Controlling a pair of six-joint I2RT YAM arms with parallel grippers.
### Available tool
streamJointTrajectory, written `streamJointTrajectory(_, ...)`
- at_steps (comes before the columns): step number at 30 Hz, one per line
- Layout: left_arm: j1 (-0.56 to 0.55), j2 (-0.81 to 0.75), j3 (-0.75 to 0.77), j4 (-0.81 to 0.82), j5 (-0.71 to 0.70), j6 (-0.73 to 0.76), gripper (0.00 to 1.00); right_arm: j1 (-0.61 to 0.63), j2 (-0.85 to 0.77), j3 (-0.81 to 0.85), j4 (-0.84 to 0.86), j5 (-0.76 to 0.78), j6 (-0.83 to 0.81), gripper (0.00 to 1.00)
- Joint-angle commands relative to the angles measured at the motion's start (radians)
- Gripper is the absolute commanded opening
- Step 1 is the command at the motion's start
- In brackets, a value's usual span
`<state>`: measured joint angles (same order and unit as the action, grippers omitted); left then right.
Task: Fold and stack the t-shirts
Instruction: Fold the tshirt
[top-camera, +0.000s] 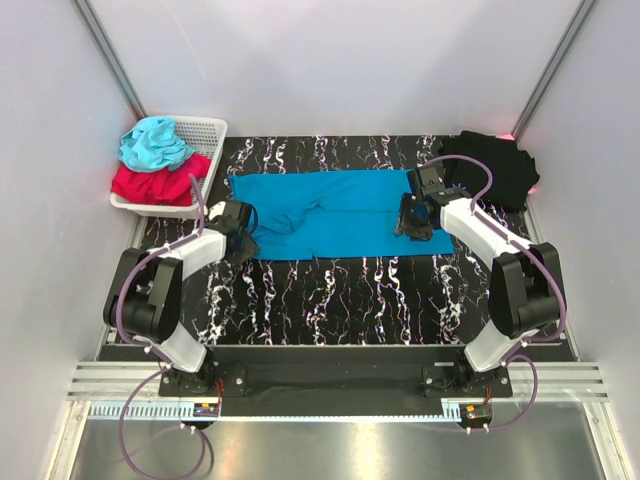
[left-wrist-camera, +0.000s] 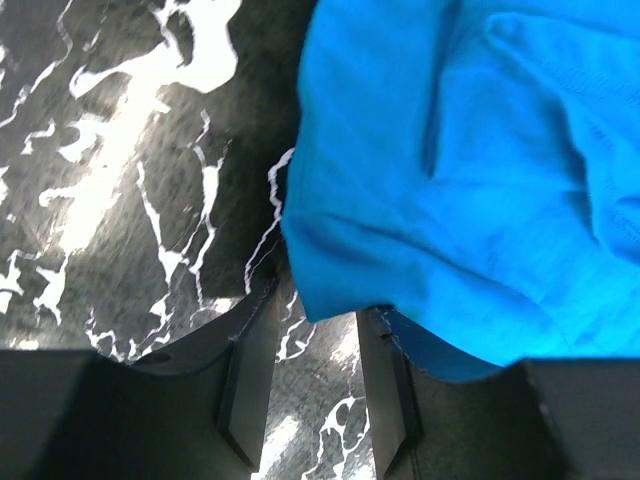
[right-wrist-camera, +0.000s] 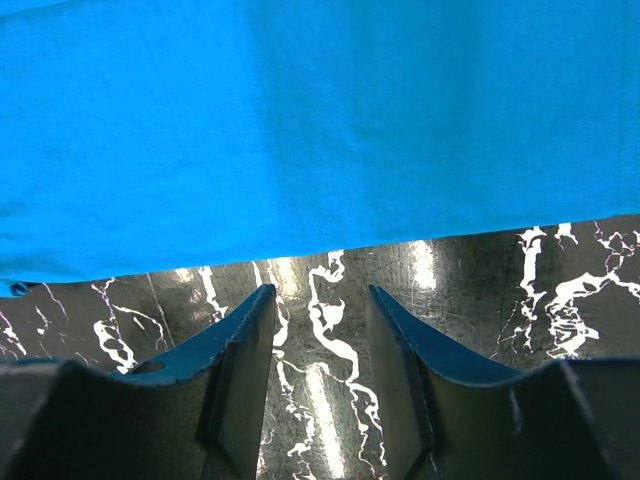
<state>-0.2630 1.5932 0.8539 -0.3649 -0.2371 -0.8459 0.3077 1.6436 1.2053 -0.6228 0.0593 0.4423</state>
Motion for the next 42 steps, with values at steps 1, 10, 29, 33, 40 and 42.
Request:
streamJointTrajectory(1, -0.002, 0.02, 0.043, 0.067, -0.005, 0.036, 0.41, 0.013, 0.009, 0.022, 0.021, -0.01, 0.004, 0.49)
streamJointTrajectory(10, -0.002, 0.077, 0.05, 0.196, 0.097, 0.074, 0.31, 0.018, 0.024, 0.028, 0.021, -0.007, -0.001, 0.48)
streamJointTrajectory(29, -0.015, -0.246, 0.066, 0.035, 0.042, 0.076, 0.0, 0.036, 0.059, 0.051, 0.021, -0.007, 0.004, 0.47)
streamJointTrajectory(33, -0.015, -0.295, 0.091, -0.043, 0.054, 0.088, 0.06, 0.047, 0.064, 0.062, 0.021, -0.004, 0.006, 0.47)
streamJointTrajectory(40, -0.024, -0.308, 0.019, -0.043, 0.075, 0.104, 0.69, 0.053, 0.064, 0.063, 0.02, -0.007, 0.006, 0.47)
streamJointTrajectory(42, -0.025, -0.325, -0.028, -0.02, 0.074, 0.09, 0.82, 0.056, 0.065, 0.063, 0.02, -0.009, 0.006, 0.47)
